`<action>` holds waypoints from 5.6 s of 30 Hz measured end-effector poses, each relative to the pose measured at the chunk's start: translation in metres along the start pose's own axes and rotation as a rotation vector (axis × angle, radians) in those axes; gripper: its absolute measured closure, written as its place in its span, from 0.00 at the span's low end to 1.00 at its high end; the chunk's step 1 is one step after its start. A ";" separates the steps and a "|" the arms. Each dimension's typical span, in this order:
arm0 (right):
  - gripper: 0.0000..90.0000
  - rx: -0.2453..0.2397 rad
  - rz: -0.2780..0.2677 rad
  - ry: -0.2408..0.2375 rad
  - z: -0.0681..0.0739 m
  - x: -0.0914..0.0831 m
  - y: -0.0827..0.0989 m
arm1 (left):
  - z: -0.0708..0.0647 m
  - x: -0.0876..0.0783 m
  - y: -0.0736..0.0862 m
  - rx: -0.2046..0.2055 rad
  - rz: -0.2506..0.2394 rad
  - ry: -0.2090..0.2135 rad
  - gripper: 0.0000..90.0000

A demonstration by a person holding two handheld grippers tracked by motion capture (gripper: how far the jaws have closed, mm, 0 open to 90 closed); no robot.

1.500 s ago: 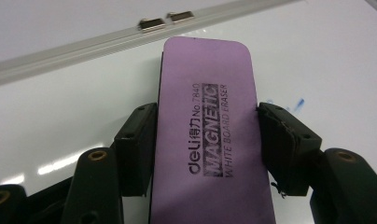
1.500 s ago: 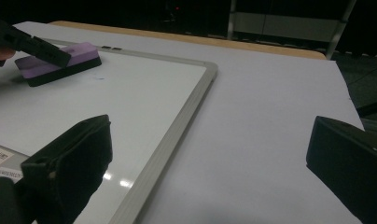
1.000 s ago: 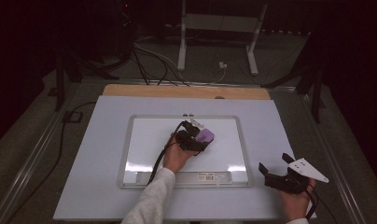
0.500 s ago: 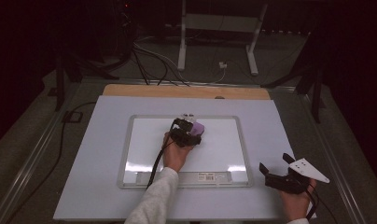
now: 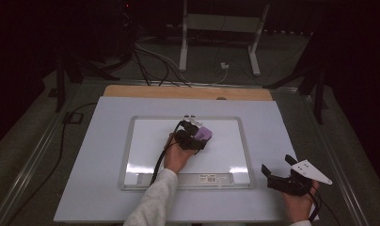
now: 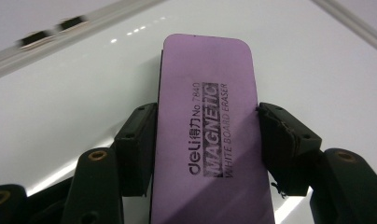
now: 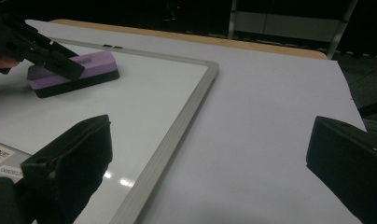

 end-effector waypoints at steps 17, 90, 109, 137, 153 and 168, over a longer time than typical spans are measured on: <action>0.01 0.007 0.004 0.004 -0.002 0.001 0.001 | 0.033 -0.023 0.021 -0.163 -0.031 -0.136 0.47; 0.01 0.007 0.011 -0.002 0.000 0.001 0.002 | 0.083 -0.112 0.032 -0.222 -0.203 -0.136 0.47; 0.01 0.008 0.012 -0.005 0.000 0.001 0.002 | 0.106 -0.099 0.041 -0.270 -0.172 -0.180 0.47; 0.01 0.005 0.014 -0.008 0.000 0.001 0.002 | 0.144 -0.077 0.061 -0.351 -0.123 -0.332 0.45; 0.01 0.006 0.013 -0.009 0.000 0.001 0.002 | 0.143 -0.078 0.061 -0.307 -0.116 -0.460 0.46; 0.01 0.007 0.018 -0.010 0.001 0.002 0.003 | 0.131 -0.088 0.049 -0.230 -0.228 -0.374 0.36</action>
Point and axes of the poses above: each handheld gripper's, and its own axes: x roughly forward along the jaws, y roughly out of its underside, z roughly to its left, the point moved 7 cm from there along x, roughly forward along the jaws, and after that the axes turned 2 degrees about -x, right-handed, at the moved point
